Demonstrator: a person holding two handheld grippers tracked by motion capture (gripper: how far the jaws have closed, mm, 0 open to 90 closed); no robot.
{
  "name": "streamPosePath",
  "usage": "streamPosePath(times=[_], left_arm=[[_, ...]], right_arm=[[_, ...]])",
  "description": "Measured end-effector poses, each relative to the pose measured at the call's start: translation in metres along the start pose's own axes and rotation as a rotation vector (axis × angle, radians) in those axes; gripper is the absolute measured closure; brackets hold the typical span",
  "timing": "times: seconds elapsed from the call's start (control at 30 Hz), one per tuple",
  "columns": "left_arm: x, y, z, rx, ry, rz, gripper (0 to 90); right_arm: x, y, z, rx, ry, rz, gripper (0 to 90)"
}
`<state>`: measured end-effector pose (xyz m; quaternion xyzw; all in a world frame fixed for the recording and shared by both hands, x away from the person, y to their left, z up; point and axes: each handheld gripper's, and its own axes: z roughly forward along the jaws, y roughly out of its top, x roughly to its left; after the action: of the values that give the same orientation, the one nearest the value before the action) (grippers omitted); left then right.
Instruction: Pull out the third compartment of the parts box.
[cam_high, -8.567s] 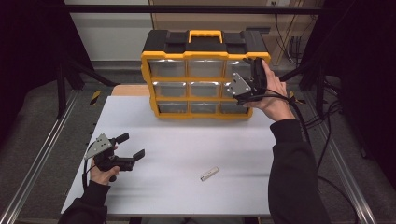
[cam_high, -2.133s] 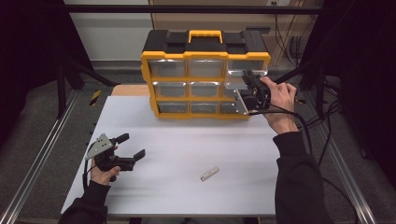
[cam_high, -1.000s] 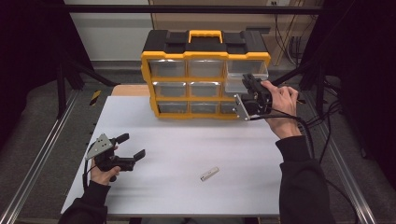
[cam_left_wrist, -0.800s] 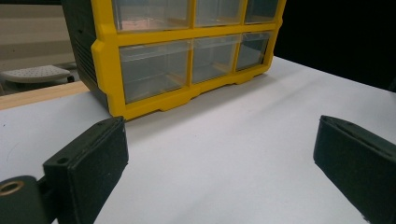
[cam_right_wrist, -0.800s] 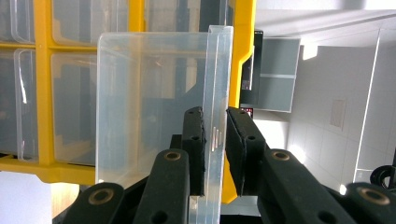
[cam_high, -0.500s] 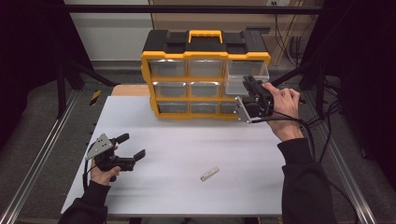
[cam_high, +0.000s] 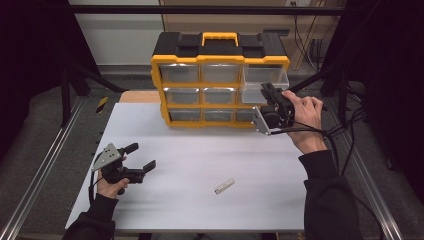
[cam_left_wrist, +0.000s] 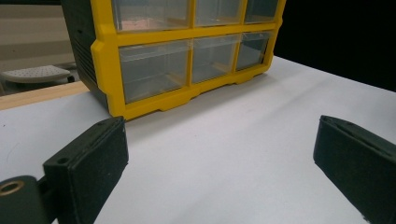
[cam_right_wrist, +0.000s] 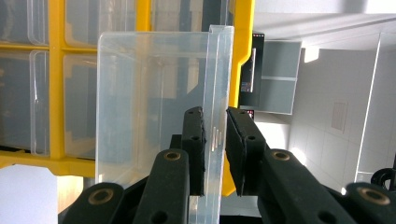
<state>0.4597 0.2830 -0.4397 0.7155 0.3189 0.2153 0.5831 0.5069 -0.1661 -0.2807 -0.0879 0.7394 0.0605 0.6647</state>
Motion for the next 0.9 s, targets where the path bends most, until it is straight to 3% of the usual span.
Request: streamPosePath(times=[0.53, 0.9], left_arm=[[-0.0001, 0.0001, -0.0001, -0.001, 0.0, 0.001, 2.7], [-0.0001, 0.0001, 0.0, 0.0, 0.0, 0.001, 2.8]], right_arm=[[0.0017, 0.0012, -0.0047, -0.005, 0.005, -0.008, 77.7], [0.0013, 0.0014, -0.0058, -0.006, 0.009, 0.021, 77.0]])
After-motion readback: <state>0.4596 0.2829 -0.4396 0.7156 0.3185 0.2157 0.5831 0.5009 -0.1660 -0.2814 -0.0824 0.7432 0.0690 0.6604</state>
